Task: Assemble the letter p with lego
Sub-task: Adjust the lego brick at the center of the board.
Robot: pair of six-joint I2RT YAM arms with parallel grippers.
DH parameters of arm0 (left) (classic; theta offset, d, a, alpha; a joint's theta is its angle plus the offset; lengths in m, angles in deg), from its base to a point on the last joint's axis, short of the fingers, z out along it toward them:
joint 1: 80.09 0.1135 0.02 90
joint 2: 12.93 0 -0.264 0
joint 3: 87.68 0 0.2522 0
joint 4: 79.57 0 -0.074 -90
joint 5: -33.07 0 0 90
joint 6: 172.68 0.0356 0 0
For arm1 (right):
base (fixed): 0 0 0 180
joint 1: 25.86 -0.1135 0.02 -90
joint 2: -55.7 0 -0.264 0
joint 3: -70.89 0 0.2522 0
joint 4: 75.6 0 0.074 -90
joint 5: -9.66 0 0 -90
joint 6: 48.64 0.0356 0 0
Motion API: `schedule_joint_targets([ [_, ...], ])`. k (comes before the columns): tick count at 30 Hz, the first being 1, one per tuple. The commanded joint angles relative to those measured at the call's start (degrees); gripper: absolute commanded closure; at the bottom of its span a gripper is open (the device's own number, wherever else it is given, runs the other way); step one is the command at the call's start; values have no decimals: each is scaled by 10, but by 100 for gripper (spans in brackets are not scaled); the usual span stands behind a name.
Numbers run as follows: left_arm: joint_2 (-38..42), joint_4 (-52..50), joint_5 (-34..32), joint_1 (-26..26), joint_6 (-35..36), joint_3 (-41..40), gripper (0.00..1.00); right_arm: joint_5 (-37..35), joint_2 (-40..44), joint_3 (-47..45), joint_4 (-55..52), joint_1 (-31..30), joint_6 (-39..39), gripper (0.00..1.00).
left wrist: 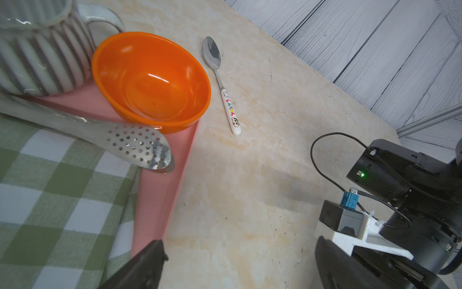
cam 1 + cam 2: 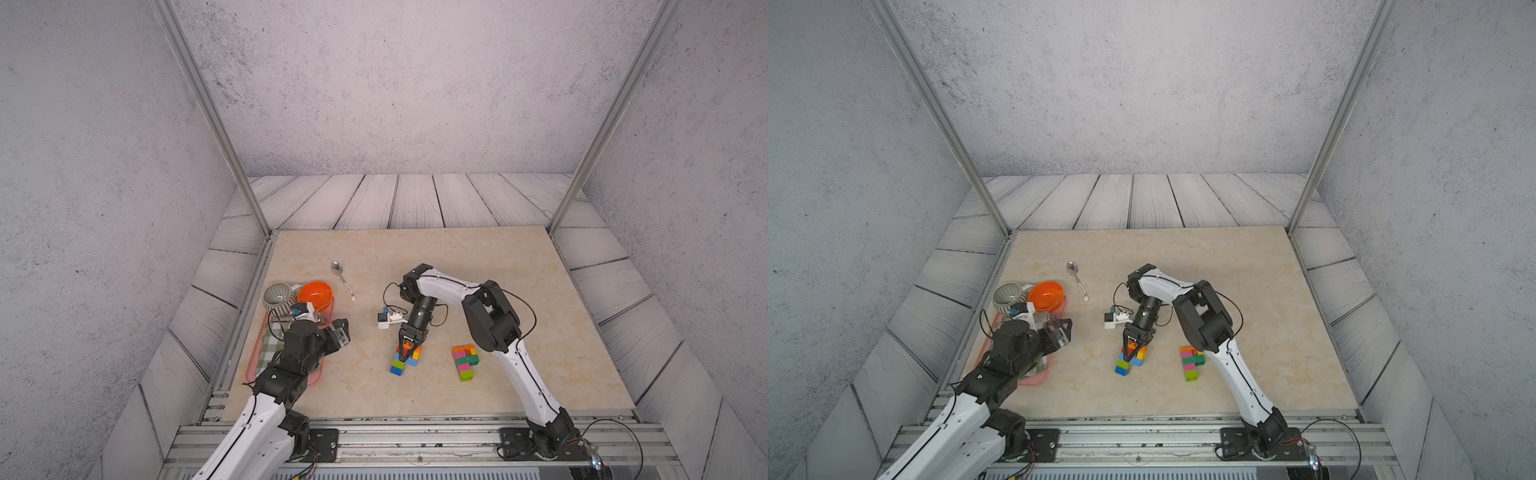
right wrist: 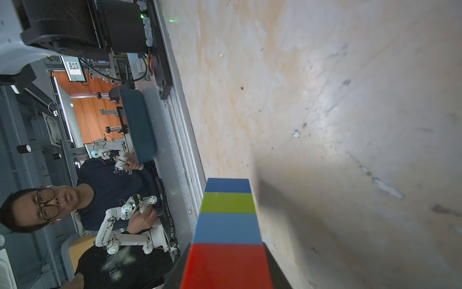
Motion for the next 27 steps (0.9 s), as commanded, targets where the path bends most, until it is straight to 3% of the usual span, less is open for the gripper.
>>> schedule_joint_targets([
  [1,1,2,0,4,-1,-9,2,-8,-11,14,-3,3,-2,58],
  [14,2,5,3,4,0,-9,2,-47,-2,17,36,15,31,43],
  [24,4,5,4,4,1,-10,2,-175,26,20,87,18,109,39],
  [25,4,6,4,4,1,-10,2,-191,29,18,94,17,117,30],
  [27,3,6,5,4,2,-10,2,-216,41,13,109,18,131,1],
])
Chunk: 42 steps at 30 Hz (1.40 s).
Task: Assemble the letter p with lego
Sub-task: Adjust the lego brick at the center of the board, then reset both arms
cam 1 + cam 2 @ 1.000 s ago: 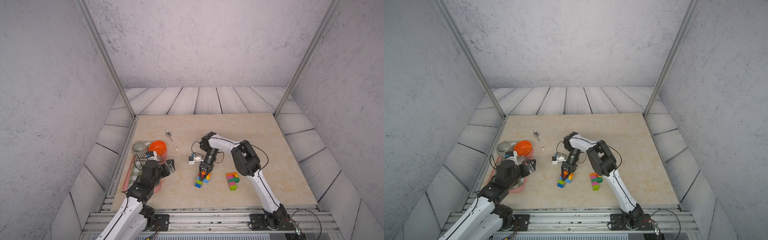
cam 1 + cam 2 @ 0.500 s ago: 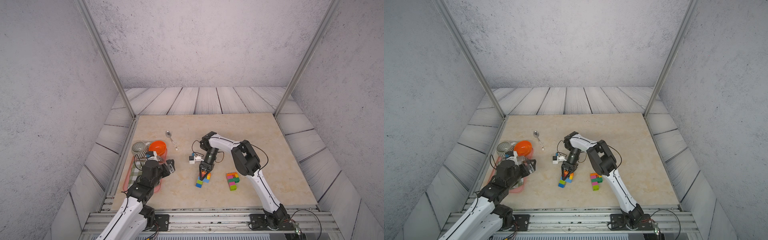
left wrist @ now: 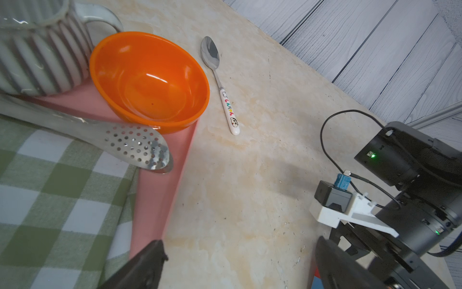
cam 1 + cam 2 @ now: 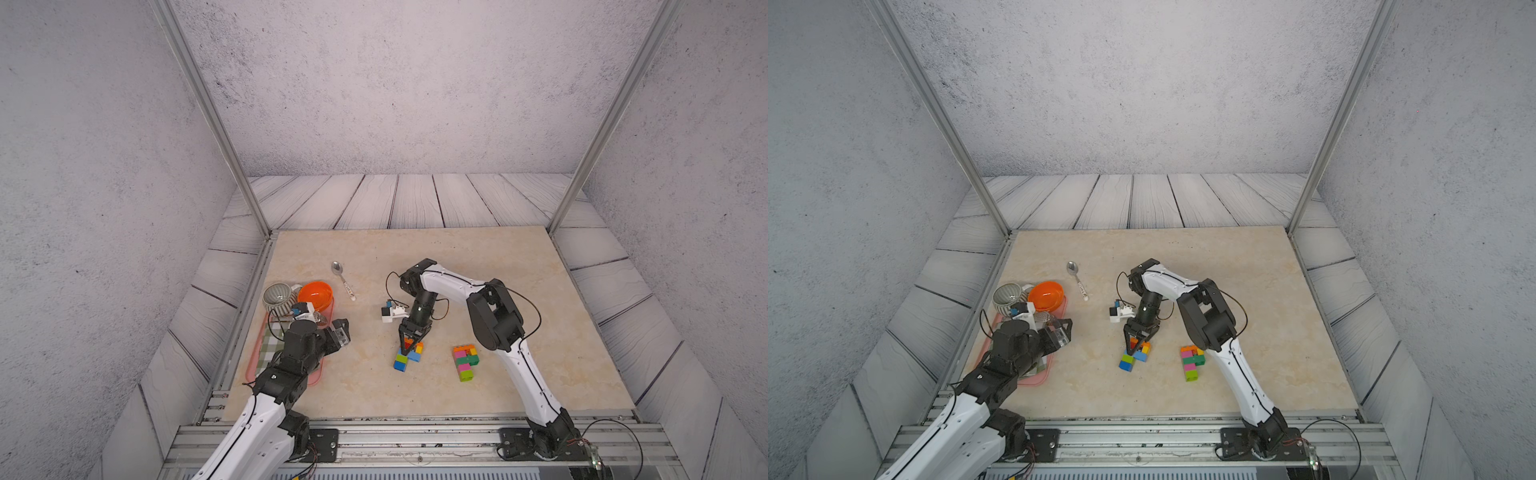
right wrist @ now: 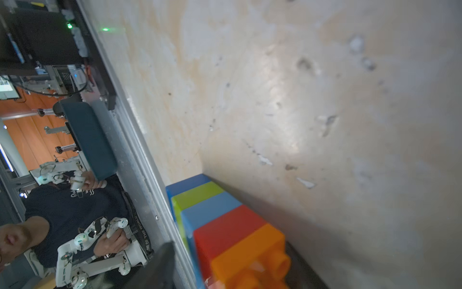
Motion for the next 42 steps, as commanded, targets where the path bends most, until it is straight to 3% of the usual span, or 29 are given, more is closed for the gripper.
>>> schedule_joint_targets([
  [1,3,6,2,4,2,-10,2,-101,23,0,54,3,37,1],
  [6,3,6,2,4,7,-10,2,-110,75,-24,107,3,49,1],
  [11,14,3,11,4,33,-8,2,-184,173,-104,212,3,88,1],
  [17,49,-46,-30,3,61,14,2,-287,382,-311,427,4,144,1],
  [23,79,-79,-70,3,89,33,2,-371,579,-499,551,30,165,1],
  [26,107,-57,-80,3,140,22,2,-418,669,-595,617,58,183,1],
  [32,106,54,-190,7,236,-32,2,-483,793,-732,685,130,204,1],
  [35,70,94,-233,12,271,-28,2,-513,835,-788,728,178,228,1],
  [42,-69,198,-288,69,287,-12,2,-481,863,-878,855,306,299,1],
])
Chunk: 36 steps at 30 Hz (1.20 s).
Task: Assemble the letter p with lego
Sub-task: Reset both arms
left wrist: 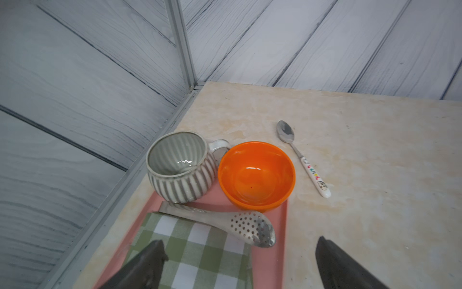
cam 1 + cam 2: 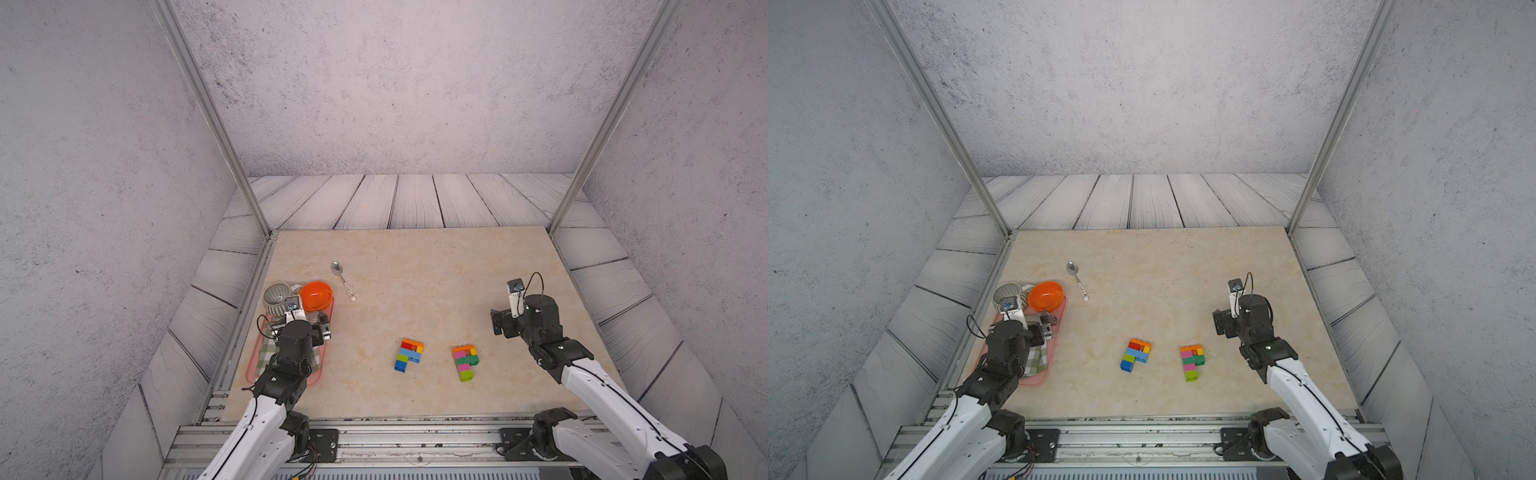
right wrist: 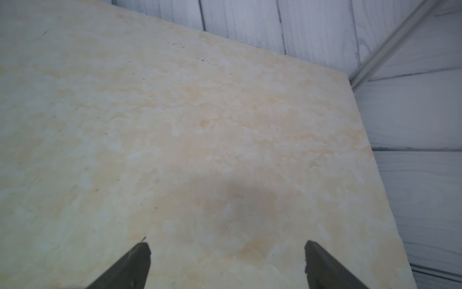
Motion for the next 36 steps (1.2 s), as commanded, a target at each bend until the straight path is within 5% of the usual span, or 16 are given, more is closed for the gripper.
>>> schedule_joint_targets([
  [1,-62,96,-28,41,21,8,2,3,-2,-36,107,43,52,1],
  [4,-153,203,43,71,74,-12,2,9,-29,-74,201,78,68,1],
  [13,-347,299,48,97,87,70,2,34,-179,-94,398,118,77,1],
  [19,-458,494,100,124,104,43,2,62,-269,-81,491,123,54,1],
  [22,-464,408,138,124,116,78,2,102,-330,-78,543,123,36,1],
  [27,-470,400,160,132,115,87,2,114,-354,-16,451,123,30,1],
  [36,-469,407,160,132,115,84,2,88,-352,-17,450,122,41,1],
])
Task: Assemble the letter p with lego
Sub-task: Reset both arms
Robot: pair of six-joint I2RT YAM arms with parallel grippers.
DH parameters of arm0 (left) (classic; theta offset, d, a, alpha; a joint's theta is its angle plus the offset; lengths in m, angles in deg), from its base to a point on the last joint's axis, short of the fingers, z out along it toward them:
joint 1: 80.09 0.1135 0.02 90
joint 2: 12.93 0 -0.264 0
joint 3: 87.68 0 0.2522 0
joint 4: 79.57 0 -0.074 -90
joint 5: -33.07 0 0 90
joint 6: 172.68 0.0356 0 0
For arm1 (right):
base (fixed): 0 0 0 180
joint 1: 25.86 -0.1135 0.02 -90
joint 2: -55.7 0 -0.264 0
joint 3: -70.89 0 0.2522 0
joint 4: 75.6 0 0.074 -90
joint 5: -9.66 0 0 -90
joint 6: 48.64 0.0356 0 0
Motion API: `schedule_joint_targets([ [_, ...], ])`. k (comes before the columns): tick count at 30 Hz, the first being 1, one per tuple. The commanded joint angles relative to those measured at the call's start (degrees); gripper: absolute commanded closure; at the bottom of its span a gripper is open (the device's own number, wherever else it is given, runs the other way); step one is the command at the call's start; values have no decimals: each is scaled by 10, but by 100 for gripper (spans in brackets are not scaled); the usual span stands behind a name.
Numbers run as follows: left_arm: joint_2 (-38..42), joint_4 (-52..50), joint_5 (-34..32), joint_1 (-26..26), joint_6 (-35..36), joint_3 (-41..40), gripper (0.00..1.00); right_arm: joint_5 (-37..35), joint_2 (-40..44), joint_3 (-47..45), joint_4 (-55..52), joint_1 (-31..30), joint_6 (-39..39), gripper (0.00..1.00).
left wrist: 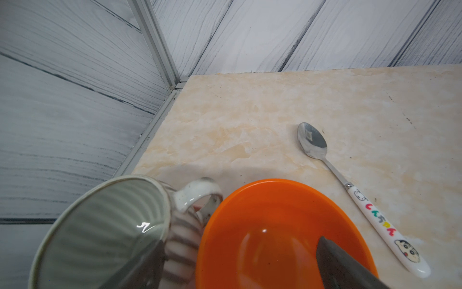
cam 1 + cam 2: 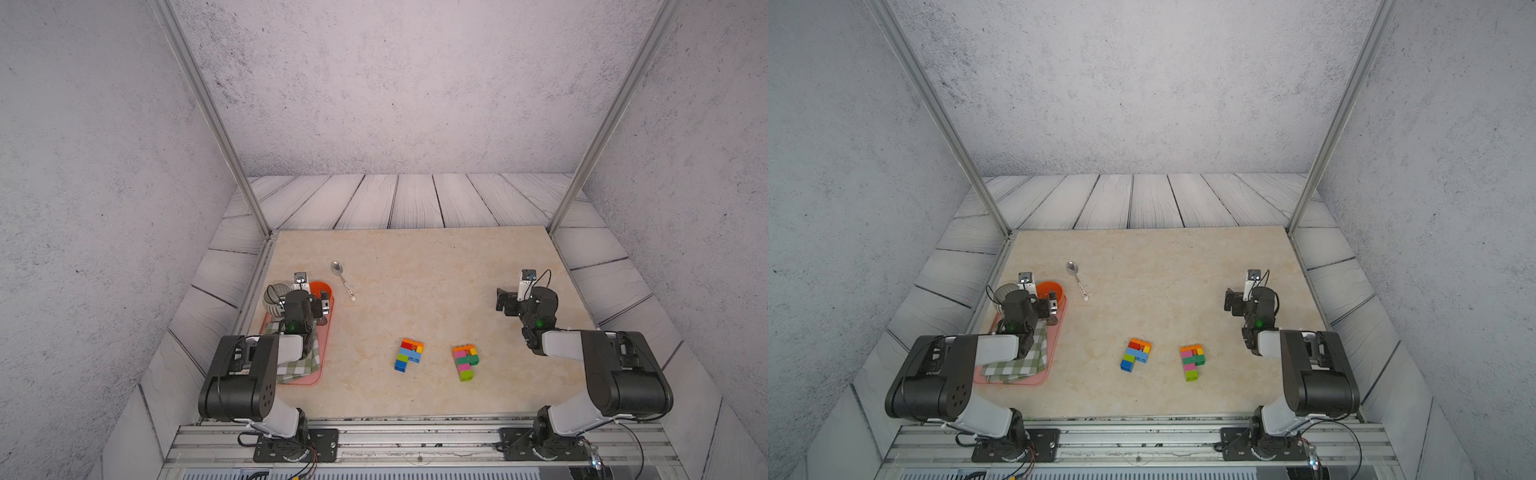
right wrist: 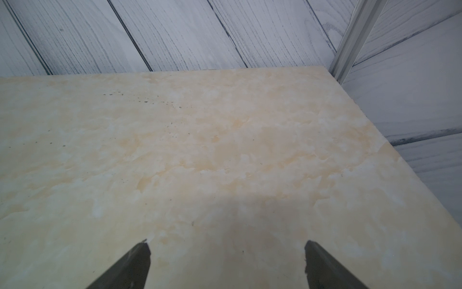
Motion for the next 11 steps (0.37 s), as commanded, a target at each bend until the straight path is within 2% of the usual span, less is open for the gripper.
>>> schedule_joint_targets([
  [1,1,-4,7,5,4,9,2,-5,1,0,-4,1,0,1],
  [11,0,-7,13,7,3,12,2,-5,1,0,-4,1,0,1],
])
